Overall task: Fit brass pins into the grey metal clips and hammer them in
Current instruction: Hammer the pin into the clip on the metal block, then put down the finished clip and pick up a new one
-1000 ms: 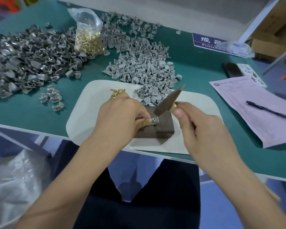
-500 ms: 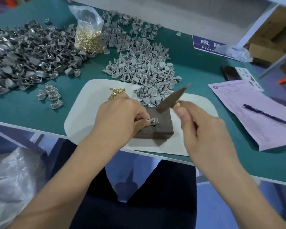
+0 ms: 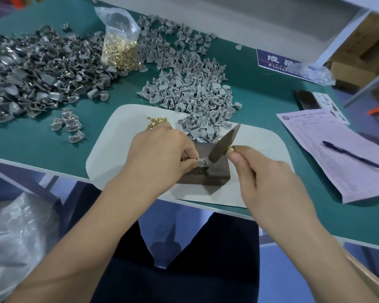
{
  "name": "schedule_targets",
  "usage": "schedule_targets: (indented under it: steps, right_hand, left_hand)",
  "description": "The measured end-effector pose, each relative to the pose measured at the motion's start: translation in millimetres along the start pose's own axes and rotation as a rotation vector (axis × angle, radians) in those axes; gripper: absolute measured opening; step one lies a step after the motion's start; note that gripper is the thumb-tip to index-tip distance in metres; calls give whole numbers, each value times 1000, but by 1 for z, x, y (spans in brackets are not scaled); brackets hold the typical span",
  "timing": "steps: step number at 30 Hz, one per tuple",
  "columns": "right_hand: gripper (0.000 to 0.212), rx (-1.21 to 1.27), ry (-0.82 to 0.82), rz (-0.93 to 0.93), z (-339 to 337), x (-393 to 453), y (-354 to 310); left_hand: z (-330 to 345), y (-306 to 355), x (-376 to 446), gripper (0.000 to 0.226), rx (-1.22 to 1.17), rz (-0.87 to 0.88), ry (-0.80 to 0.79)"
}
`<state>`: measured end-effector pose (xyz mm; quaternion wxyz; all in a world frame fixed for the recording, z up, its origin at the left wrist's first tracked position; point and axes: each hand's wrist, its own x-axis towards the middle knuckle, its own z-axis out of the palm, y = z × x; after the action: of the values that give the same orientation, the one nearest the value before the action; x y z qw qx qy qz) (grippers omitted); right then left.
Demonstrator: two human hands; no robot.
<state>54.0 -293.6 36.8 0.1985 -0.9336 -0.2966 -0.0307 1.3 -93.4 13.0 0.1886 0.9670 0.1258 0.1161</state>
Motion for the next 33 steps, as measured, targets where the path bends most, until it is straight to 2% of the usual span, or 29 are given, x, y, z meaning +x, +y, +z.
schedule_targets:
  steps: [3,7,11,16,19,22,27,30,33]
  right_hand:
    - [35,99,137,10,1,-1,0]
    - [33,34,-20,-22,6,-3,-2]
    - [37,163,189,31,4,-5,1]
    - [32,87,-13,52,8,-7,5]
    - [31,88,92,120,4,1,18]
    - [28,-34,176,235,10,9,36]
    - [34,-125,79,406,30,13,59]
    - [32,-239,43,390,36,13,59]
    - [28,-332,68,355,34,29,51]
  left_hand:
    - [1,0,-2,4,-23,5,6]
    - [3,2,-3,4,-20,7,24]
    - [5,1,-2,1,-38,-1,26]
    - [4,0,-2,7,-17,4,44]
    - [4,-1,-3,6,-36,12,53]
    - [7,-3,-4,5,-56,17,63]
    - [21,-11,-6,3,-262,-12,98]
    - [32,-15,-12,7,-454,-52,200]
    - [37,-16,-19,2,-498,-77,329]
